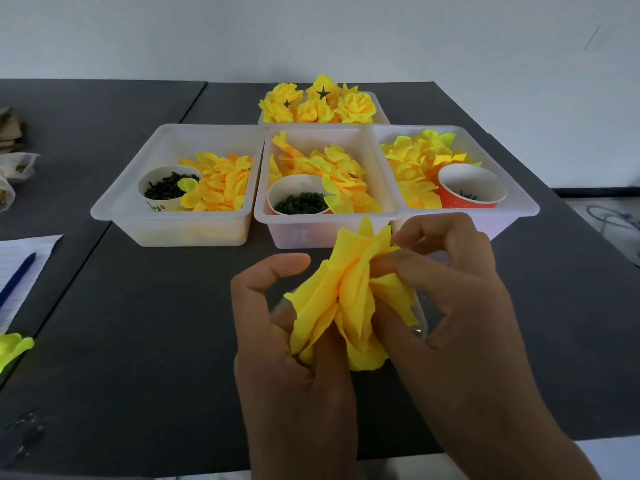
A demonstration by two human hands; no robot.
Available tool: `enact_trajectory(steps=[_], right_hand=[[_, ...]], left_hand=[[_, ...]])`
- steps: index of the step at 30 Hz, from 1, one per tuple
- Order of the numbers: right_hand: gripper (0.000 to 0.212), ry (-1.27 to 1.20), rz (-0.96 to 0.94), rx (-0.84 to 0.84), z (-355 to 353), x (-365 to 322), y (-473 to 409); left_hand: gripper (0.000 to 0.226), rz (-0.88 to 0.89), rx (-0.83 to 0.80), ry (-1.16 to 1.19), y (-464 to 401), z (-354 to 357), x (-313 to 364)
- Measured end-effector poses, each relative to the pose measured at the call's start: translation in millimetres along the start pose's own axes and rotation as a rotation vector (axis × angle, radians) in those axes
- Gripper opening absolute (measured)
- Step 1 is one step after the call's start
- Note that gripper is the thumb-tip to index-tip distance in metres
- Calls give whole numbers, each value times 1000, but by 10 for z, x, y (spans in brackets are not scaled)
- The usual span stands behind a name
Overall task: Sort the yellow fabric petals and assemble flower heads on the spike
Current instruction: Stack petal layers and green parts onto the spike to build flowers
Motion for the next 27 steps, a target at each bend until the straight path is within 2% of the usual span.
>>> enact_trajectory(steps=[3, 8, 16, 22, 24, 27], right_hand=[[17, 134, -46, 85, 39, -19, 18], [17, 128, -115, 214, 76, -77, 104], [16, -26, 36, 126, 117, -4, 46], [12, 291, -26, 106, 115, -101, 61], [8, 317, -53, 118, 99, -128, 55], [14, 341, -99, 136, 75, -150, 52]], left_hand=[[44, -69, 10, 57, 23, 10, -4], [46, -117, -21, 147, 21, 45, 15], [42, -183, -30, 235, 50, 16, -7], [47, -164, 17, 153, 89, 33, -50], [46, -147, 24, 141, 108, 37, -31], [44, -144, 24, 148, 131, 59, -13]])
Point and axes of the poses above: each hand's wrist, its own y-axis away from the middle knuckle, its own z-axis out of the palm, x = y × z, the point moved 4 cm from there along -y, towards the middle knuckle, and after that the axes turned 15 degrees about -z, right-handed, at the moved point
